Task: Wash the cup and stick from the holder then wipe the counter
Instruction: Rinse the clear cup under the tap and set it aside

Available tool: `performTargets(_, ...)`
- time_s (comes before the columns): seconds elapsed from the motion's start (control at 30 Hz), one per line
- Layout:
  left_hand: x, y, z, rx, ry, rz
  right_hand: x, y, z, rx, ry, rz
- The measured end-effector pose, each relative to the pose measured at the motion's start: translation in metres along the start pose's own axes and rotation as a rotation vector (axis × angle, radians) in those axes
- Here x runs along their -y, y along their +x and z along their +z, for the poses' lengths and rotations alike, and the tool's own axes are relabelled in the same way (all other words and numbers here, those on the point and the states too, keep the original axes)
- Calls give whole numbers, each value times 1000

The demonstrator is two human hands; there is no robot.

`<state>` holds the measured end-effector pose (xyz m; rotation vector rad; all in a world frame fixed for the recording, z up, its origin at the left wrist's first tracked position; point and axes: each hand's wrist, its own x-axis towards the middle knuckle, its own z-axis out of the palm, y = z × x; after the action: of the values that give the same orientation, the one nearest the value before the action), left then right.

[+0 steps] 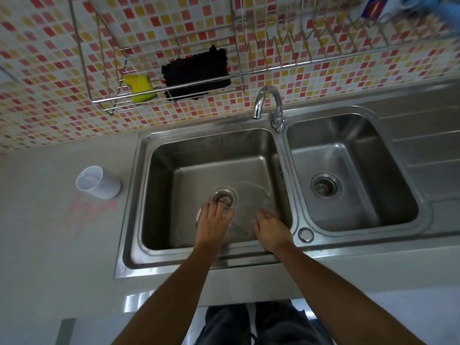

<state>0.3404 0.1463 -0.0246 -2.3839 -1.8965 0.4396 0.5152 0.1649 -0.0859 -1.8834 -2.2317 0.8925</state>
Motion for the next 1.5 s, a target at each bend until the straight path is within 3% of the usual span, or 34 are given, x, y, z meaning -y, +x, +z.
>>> performTargets(0.17,-7,-1,-2,-54,109,61,0,0,-1,1,-6,-5)
performTargets(0.47,-4,-9,3,-54,63,-60,1,-1,-4,-19,12,-55)
performTargets(0.63,14,-24,6,-134,-178,-229,-1,-1,-5,-40,-72,-157)
performTargets(0.83,69,-68,10,-387,-519,-527,13,6,-1,6,-143,-240)
performTargets(0.97,120,-101,16,-506,-668,-705,53,10,10,4,-71,-232)
performTargets(1.17,200,-144,42,-514,-760,-870,141,21,41,23,-3,-292)
performTargets(1.5,281,-168,82,-470,-1103,-871,304,57,72,0,175,-385)
